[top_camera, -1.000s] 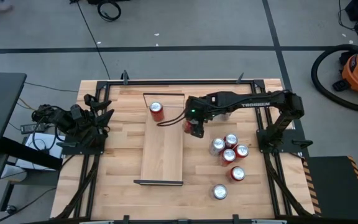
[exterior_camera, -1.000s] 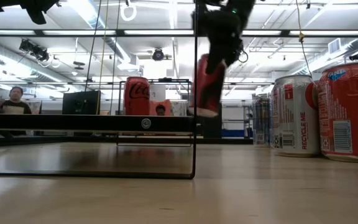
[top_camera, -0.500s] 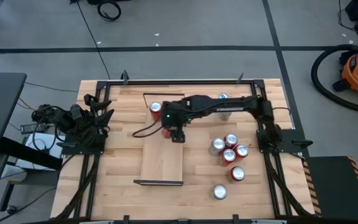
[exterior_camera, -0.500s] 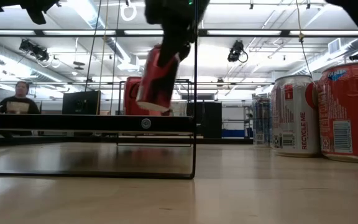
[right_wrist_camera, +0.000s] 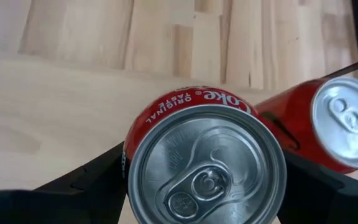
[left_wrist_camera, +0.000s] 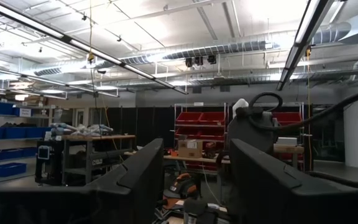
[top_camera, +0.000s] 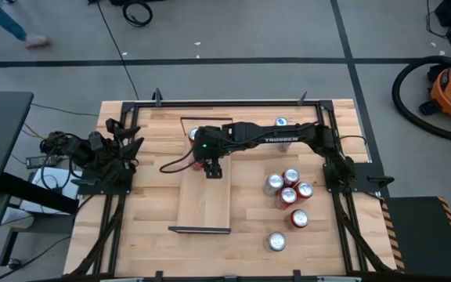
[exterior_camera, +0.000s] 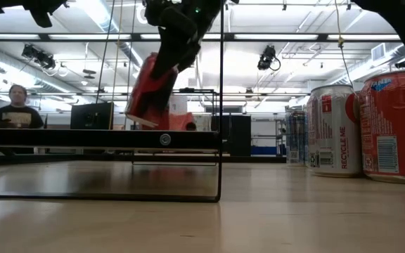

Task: Place canned beverage on shelf
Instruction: Put the top red white soda can on the shelf

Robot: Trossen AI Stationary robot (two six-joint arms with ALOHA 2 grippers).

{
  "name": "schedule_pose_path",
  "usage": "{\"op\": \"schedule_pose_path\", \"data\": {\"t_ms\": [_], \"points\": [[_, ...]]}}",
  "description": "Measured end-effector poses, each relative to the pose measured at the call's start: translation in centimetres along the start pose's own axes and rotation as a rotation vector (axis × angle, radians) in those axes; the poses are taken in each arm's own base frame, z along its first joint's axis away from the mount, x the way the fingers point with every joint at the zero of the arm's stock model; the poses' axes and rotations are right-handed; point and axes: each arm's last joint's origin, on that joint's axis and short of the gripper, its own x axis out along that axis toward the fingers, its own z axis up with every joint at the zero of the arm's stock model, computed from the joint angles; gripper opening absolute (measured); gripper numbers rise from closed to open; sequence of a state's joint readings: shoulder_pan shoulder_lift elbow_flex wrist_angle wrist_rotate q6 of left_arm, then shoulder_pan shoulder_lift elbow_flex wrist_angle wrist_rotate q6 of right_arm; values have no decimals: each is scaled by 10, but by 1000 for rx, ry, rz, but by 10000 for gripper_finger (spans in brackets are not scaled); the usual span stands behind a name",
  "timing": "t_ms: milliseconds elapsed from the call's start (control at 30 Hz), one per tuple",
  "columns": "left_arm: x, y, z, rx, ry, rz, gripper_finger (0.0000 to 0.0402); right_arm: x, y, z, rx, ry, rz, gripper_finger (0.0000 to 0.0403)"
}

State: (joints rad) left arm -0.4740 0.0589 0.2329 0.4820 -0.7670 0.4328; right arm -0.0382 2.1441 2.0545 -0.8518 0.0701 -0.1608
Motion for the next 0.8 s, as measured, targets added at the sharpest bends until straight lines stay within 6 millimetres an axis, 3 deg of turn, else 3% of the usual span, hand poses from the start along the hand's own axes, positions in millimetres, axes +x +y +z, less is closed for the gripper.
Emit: {"op": "schedule_pose_path", "data": {"t_ms": [433,800], "points": [[0,0,0,0,0,0,194,24,1,-14,-18,2,-67,325],[0,0,0,0,0,0,194,25,0,-13,-72,-9,-99,325]]}}
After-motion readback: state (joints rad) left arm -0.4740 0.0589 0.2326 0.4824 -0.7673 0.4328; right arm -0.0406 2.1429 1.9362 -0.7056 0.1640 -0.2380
